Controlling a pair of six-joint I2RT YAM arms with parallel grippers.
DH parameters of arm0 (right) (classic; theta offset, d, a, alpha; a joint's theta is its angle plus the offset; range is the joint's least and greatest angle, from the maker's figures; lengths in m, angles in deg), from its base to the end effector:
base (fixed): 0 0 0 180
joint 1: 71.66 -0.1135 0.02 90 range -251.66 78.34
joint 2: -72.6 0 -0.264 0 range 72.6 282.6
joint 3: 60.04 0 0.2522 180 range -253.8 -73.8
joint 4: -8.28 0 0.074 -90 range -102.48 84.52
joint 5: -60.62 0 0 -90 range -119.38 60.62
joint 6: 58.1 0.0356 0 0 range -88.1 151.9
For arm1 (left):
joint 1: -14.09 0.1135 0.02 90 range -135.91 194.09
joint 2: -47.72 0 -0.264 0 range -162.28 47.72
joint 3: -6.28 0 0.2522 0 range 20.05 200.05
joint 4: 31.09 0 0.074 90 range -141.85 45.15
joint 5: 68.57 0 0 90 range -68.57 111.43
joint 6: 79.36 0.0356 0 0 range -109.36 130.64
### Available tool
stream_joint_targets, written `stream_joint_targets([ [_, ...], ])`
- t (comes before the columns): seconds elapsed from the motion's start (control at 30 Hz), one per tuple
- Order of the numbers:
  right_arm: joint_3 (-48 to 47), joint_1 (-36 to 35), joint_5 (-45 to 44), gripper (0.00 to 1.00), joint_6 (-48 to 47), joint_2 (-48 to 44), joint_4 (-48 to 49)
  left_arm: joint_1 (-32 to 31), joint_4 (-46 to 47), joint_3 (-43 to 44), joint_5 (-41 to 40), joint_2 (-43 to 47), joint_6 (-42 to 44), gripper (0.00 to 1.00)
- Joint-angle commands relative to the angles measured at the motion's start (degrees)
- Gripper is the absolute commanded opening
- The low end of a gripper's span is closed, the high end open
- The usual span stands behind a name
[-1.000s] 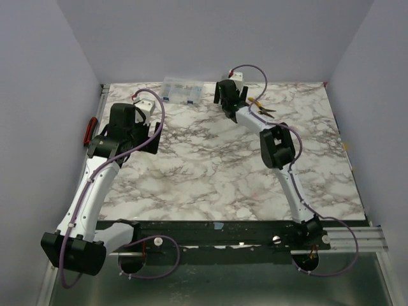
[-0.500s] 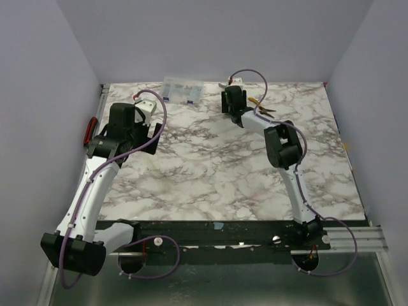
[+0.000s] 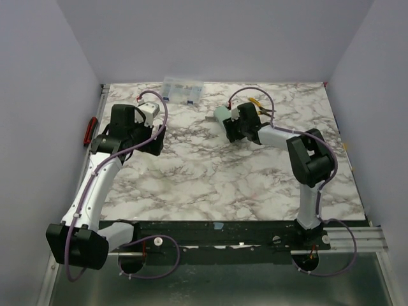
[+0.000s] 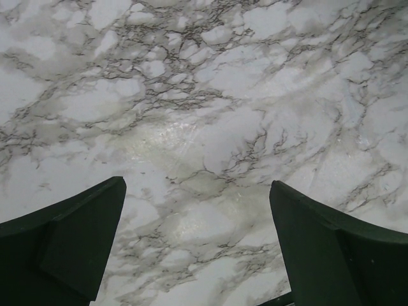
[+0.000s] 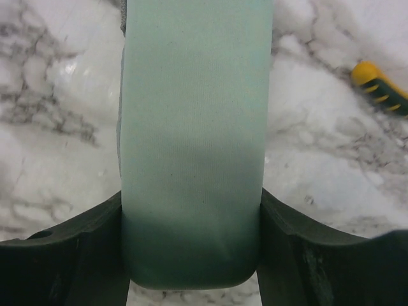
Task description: Open the umbrella
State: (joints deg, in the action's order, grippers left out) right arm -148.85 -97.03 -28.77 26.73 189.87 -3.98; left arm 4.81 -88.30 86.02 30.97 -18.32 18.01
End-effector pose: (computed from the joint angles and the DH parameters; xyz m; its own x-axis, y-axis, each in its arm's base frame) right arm 0.4026 0.1913 0.1565 -0.5478 -0.3595 -0.7554 -0.4871 0.8712 -0.0614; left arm 0.2329 -0.0440 0.3394 -0.6382 0.2325 -0.7339 0.3625 0.9318 -0.0201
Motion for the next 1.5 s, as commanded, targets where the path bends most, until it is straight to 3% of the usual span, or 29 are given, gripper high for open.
stream_joint_targets([
  [0.0, 7.8, -1.2, 6.8, 0.53, -7.3, -3.6, -14.6, 1.3, 7.6, -5.7, 10.5, 2.9, -4.4, 0.99],
  [0.2, 21.2, -1.4, 9.9, 0.62, -12.5, -14.4, -17.1, 1.4, 26.1, -20.7, 16.0, 14.6, -2.5, 0.99],
  [0.3, 25.4, -1.5, 10.4, 0.70, -17.7, -18.6, -16.8, 1.2, 28.0, -24.8, 20.6, 18.3, 2.8, 0.99],
  [0.43, 25.5, -1.6, 10.3, 1.00, -23.2, -21.6, -17.5, 1.0, 24.1, -25.8, 28.2, 19.1, 13.1, 0.99],
  [0.67, 15.7, -1.5, 17.6, 1.00, -22.4, -24.2, -24.4, -1.6, 29.6, -28.6, 27.0, 14.4, 16.9, 0.99],
  [0.83, 7.9, -1.6, 16.6, 1.00, -18.7, -20.4, -25.1, -5.9, 35.8, -29.4, 21.9, 9.6, 18.8, 0.99],
  [1.0, 1.2, -1.6, 18.1, 0.89, -18.1, -13.1, -31.6, -9.0, 40.3, -28.7, 20.8, 4.7, 17.2, 0.94],
  [1.13, 0.4, -1.6, 21.0, 0.89, -17.4, -12.3, -34.6, -9.6, 42.6, -27.7, 20.5, 1.3, 11.6, 0.89],
  [1.23, 1.2, -1.7, 22.0, 0.96, -15.9, -13.4, -34.9, -9.9, 45.6, -28.5, 20.5, 0.3, 9.0, 0.88],
  [1.47, 3.3, -2.4, 17.0, 0.97, -16.2, -12.5, -34.8, -11.0, 47.4, -27.5, 17.7, -0.9, 6.7, 0.87],
])
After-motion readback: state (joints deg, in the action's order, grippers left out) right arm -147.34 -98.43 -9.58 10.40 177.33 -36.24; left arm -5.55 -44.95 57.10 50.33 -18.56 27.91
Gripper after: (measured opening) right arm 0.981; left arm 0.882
